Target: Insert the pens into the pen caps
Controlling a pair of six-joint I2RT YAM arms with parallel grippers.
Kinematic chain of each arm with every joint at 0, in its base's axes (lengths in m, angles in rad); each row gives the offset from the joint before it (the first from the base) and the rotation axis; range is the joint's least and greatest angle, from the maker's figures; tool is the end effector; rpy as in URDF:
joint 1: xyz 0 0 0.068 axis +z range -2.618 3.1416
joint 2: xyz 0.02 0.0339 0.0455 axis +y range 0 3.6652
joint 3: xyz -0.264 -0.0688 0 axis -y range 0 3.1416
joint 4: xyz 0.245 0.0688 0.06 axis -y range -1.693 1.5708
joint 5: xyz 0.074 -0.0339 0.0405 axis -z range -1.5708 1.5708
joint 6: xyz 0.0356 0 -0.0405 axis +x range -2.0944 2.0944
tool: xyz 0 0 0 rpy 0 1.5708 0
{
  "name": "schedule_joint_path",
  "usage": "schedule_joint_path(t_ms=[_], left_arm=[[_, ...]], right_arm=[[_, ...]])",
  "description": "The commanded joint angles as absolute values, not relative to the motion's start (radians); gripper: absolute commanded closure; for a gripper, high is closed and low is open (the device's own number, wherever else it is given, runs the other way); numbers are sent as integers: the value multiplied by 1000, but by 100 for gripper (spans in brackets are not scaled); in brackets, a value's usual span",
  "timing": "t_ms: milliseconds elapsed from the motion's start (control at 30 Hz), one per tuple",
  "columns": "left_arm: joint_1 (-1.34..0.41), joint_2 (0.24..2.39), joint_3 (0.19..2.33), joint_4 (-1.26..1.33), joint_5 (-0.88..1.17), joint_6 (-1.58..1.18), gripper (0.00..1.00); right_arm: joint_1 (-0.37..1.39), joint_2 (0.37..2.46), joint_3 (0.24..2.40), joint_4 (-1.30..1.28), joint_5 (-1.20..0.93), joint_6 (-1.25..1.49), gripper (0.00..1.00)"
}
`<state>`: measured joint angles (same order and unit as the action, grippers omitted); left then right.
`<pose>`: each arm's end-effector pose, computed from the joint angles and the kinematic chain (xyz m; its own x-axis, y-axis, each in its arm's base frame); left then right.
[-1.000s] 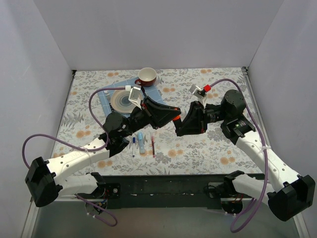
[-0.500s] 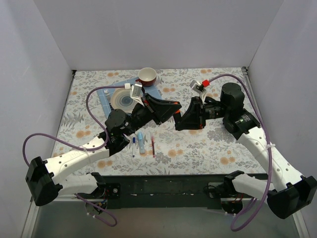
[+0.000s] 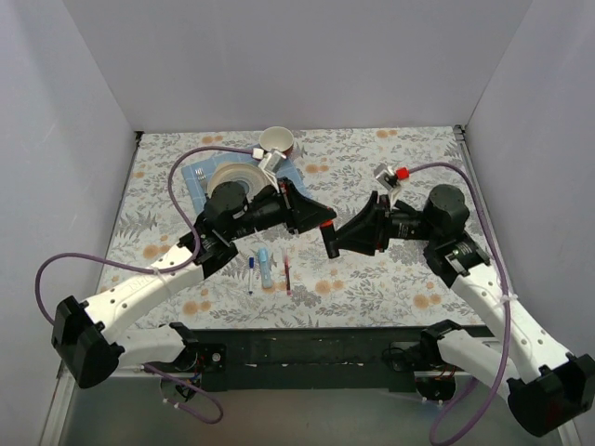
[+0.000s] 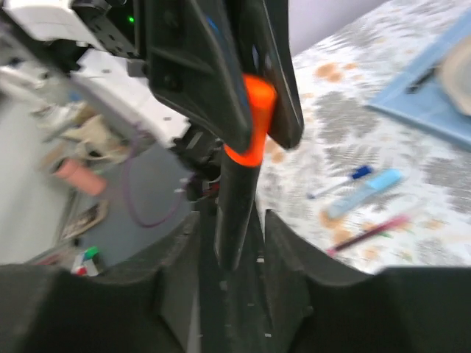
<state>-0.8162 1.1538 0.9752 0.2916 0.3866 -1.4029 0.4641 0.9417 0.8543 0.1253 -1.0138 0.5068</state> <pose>0.1759 -0.2067 0.3825 -0.9054 -0.3701 -0.2080 0.2318 -0.0206 -0.9725 0.1713 0.1196 0.3689 -0.4534 0.0600 -0.8893 -0.8865 0.0731 0.4569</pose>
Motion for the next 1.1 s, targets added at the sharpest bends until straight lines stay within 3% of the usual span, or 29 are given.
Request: schedule_joint_path(t_ms=[0, 33, 200, 233, 333, 733, 1067], left_arm=[[-753, 1238, 985, -81, 585, -1399, 100], [-747, 1255, 1003, -100, 563, -1394, 100], [-735, 1344, 974, -123, 382, -1413, 100], [-733, 1370, 939, -88, 339, -1434, 100], [-733, 1445, 908, -67, 264, -1462, 100], [-732, 1603, 893, -97, 112, -1511, 99], [-730, 1689, 905, -64, 124, -1500, 77]], right_arm=[[423, 727, 688, 320, -838, 537, 46], [423, 689, 664, 228, -812, 522, 39], [423, 491, 611, -8, -683, 474, 27], [423, 476, 609, -40, -654, 480, 18], [423, 451, 624, -72, -608, 482, 14], [423, 508, 586, -41, -624, 515, 14], [423, 486, 646, -149, -555, 453, 14]])
